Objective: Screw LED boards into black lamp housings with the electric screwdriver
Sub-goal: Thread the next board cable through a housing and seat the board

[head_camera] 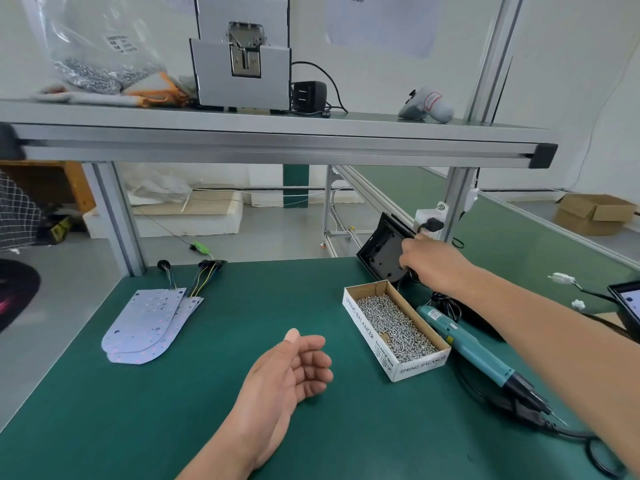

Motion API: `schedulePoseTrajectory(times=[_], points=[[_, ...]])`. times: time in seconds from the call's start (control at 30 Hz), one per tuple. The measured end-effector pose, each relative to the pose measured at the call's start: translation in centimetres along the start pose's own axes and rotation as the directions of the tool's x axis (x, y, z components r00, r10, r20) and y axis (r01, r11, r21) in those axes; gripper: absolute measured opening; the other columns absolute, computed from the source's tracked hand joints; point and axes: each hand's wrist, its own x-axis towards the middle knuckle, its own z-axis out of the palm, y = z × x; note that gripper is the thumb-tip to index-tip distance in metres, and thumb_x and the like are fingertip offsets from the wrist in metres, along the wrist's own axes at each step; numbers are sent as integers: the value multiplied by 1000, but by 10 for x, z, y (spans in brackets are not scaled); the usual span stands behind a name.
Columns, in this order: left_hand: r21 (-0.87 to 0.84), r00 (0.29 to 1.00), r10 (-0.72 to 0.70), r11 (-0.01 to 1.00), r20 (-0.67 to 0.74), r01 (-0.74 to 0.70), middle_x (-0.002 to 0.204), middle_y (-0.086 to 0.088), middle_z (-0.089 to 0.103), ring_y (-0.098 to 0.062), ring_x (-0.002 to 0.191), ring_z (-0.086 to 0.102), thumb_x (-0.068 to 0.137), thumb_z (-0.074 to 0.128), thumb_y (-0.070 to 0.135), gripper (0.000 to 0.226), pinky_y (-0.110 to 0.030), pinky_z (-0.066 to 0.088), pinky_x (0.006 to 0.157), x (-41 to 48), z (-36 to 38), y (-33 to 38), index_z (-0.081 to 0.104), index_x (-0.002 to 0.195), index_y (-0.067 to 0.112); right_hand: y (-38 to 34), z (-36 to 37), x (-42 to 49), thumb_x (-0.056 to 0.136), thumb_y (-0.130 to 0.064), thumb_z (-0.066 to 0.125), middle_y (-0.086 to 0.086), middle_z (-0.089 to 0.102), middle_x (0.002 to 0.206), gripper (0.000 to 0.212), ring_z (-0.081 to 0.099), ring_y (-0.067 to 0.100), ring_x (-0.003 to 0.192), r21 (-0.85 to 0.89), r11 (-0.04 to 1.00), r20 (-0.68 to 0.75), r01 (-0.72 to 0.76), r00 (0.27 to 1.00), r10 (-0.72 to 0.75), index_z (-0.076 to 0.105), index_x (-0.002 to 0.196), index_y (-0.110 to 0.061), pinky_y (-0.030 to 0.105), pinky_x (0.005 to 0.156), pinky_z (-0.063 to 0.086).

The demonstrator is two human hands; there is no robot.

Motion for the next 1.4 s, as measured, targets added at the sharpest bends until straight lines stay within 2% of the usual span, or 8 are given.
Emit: schedulePoseTrajectory(times=[0.4,0.53,0.67,0.8,0.9,1.1,1.3,1.4], points=[[12,1000,1,1000,4,-1,104,-21,73,-32,92,70,102,58,57,51,-37,59,79,0,-1,0,80,112,12,11,-7,-12,92,9,51,0,66,118,40,61,25,108,416,910,-199,5,976,86,77,110,-16,39,89,50],[-1,1000,3,1000,0,-3,104,-22,73,-32,92,70,98,53,52,56,-41,58,80,0,-1,-1,76,118,4,4,-6,-20,86,10,53,-3,65,109,36,58,18,103,524,852,-238,25,964,117,76,100,-14,23,82,36],[4,1000,7,1000,8,-7,102,-21,73,-31,91,69,97,52,51,60,-44,56,83,-1,1,0,71,123,1,-8,-9,-36,90,7,55,-5,65,110,32,60,15,100,596,803,-270,34,949,161,76,102,-14,36,91,50],[4,999,31,1000,-32,-31,104,-19,74,-29,92,71,100,63,53,54,-40,58,80,-1,3,0,72,124,5,-44,-26,-69,89,-8,56,-11,63,107,26,61,7,89,669,739,-389,76,884,261,77,101,-17,28,79,50],[42,984,100,995,-145,-95,110,-13,77,-27,99,73,87,68,55,49,-36,59,79,1,2,-2,78,118,19,-91,-43,-105,88,-22,53,-15,60,106,29,56,-5,88,683,693,-456,231,876,158,76,107,-21,9,79,40],[226,917,201,966,-345,-127,133,17,70,1,114,69,77,67,67,82,-40,47,114,7,-17,10,57,150,30,-165,-60,-149,88,-15,66,-7,62,102,26,60,10,90,635,668,-497,387,867,-29,76,112,-20,30,74,54],[426,929,201,903,-309,-54,134,17,64,14,118,57,101,61,10,48,-5,41,95,12,-24,17,58,147,24,-192,-72,-171,90,-20,73,-10,62,95,24,59,10,82,540,638,-531,549,810,-248,76,112,-28,27,58,48],[544,933,216,839,-288,-27,135,13,63,2,124,57,96,52,-3,54,-10,39,101,10,-23,16,61,143,23,-194,-74,-173,89,-26,75,-14,64,97,19,60,7,78,529,604,-523,597,789,-322,76,107,-31,28,55,49]])
